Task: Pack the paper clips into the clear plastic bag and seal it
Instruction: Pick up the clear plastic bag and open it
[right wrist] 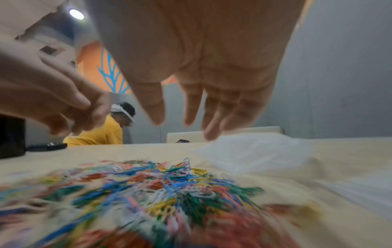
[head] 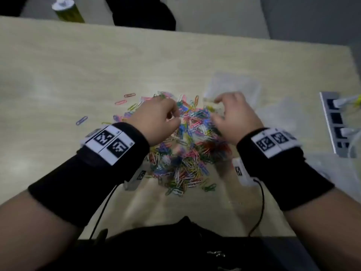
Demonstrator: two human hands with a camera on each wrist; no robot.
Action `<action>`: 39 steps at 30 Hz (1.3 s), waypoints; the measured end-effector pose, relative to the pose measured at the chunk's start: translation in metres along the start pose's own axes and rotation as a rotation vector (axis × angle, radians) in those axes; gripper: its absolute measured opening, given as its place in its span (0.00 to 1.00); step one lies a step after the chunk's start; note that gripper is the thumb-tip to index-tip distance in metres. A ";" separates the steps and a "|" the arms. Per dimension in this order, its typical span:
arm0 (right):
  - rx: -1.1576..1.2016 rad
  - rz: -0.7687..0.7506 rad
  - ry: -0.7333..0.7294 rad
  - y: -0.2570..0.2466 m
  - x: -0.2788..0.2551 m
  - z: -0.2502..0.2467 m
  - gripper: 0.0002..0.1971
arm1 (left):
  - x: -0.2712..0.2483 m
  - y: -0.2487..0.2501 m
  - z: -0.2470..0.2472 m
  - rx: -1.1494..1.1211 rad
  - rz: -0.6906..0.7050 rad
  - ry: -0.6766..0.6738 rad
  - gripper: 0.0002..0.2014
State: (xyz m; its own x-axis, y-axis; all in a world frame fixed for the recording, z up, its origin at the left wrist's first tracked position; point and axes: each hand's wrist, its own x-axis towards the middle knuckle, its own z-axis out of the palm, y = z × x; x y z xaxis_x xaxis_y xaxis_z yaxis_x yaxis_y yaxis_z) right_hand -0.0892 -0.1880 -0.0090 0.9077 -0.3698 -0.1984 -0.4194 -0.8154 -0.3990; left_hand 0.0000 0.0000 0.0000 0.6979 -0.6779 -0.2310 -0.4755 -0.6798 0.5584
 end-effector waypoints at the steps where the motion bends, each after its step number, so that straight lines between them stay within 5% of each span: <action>1: -0.047 0.008 0.083 0.001 0.012 0.003 0.19 | 0.003 0.001 0.001 0.017 -0.003 -0.006 0.04; 3: -0.179 0.088 0.193 0.005 0.032 0.011 0.23 | 0.007 -0.004 0.007 0.055 -0.002 -0.013 0.05; 8: -0.397 0.317 -0.011 0.020 0.047 0.028 0.21 | 0.008 -0.012 0.019 0.059 -0.003 -0.071 0.08; 15: -0.288 0.142 0.196 0.028 0.026 0.011 0.18 | 0.008 0.001 0.032 0.001 0.002 -0.024 0.11; 21: -0.241 -0.096 0.305 0.006 -0.021 0.003 0.17 | 0.000 0.015 0.048 -0.042 0.032 0.198 0.37; 24: -0.082 -0.214 0.284 0.002 -0.033 0.015 0.15 | -0.001 0.013 0.049 -0.036 0.068 0.113 0.27; 27: 0.071 -0.190 0.335 0.006 -0.037 0.023 0.12 | -0.002 0.006 0.049 -0.011 0.054 0.164 0.14; 30: 0.270 0.025 0.405 0.010 -0.037 0.024 0.17 | -0.006 -0.001 0.048 -0.016 0.017 0.229 0.13; 34: 0.488 0.358 0.264 0.011 -0.034 0.027 0.17 | -0.013 -0.009 0.045 -0.024 -0.010 0.291 0.14; 39: 0.592 0.212 0.334 -0.003 -0.035 0.035 0.13 | -0.018 -0.002 0.033 -0.101 -0.015 0.302 0.16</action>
State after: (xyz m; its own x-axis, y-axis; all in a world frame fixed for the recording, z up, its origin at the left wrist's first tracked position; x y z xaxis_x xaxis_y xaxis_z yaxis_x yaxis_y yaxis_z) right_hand -0.1198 -0.1575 -0.0319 0.7216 -0.6878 -0.0788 -0.4392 -0.3669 -0.8200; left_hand -0.0295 0.0047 -0.0235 0.8392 -0.5439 -0.0017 -0.4185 -0.6477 0.6367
